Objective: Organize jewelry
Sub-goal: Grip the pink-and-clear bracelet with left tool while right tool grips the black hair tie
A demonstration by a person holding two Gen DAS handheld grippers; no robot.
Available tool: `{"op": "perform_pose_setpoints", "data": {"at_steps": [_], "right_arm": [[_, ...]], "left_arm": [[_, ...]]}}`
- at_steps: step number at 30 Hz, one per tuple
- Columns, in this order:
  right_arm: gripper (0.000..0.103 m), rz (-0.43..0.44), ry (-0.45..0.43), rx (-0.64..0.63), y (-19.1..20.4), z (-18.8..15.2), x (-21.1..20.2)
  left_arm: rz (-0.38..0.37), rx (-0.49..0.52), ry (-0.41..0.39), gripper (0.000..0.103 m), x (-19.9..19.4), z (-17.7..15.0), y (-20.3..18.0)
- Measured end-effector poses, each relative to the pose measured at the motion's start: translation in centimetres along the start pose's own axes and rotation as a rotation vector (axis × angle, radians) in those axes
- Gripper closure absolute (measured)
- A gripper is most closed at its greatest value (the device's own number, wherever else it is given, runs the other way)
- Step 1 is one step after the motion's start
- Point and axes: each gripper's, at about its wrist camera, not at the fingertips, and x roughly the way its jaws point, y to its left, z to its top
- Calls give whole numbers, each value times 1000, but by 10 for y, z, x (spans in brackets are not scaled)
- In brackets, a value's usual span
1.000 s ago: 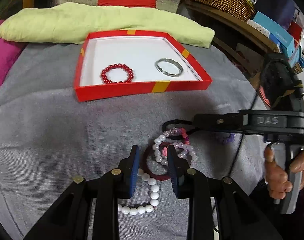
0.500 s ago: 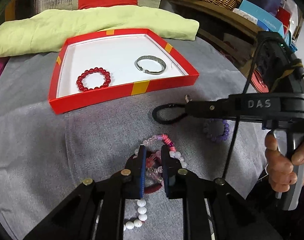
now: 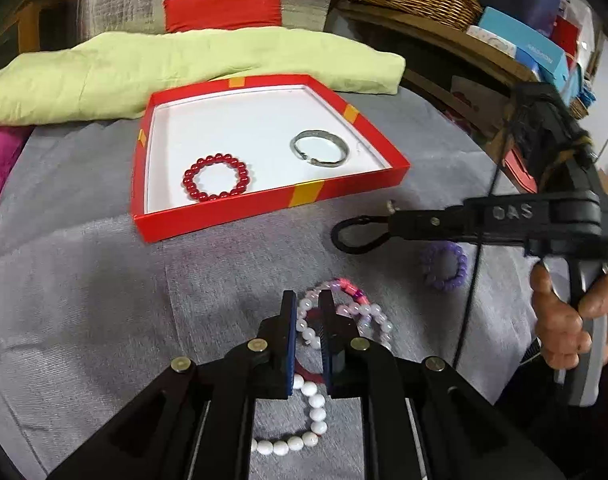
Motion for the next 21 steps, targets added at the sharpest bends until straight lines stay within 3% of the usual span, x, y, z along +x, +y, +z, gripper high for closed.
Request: {"op": "perform_pose_setpoints", "data": {"at_steps": [4,14,21], "right_arm": [[88,-3,6,-2,1,0,2],[88,-10,8,0,-1,-1,3],[88,1,-11,-3,0,-1,-3]], "left_arm": [[-21,71,20,92,0,-7,-14],[-20,112,84,92,24,-11,-26],[-14,85,37,98,18,-7,-22]]}}
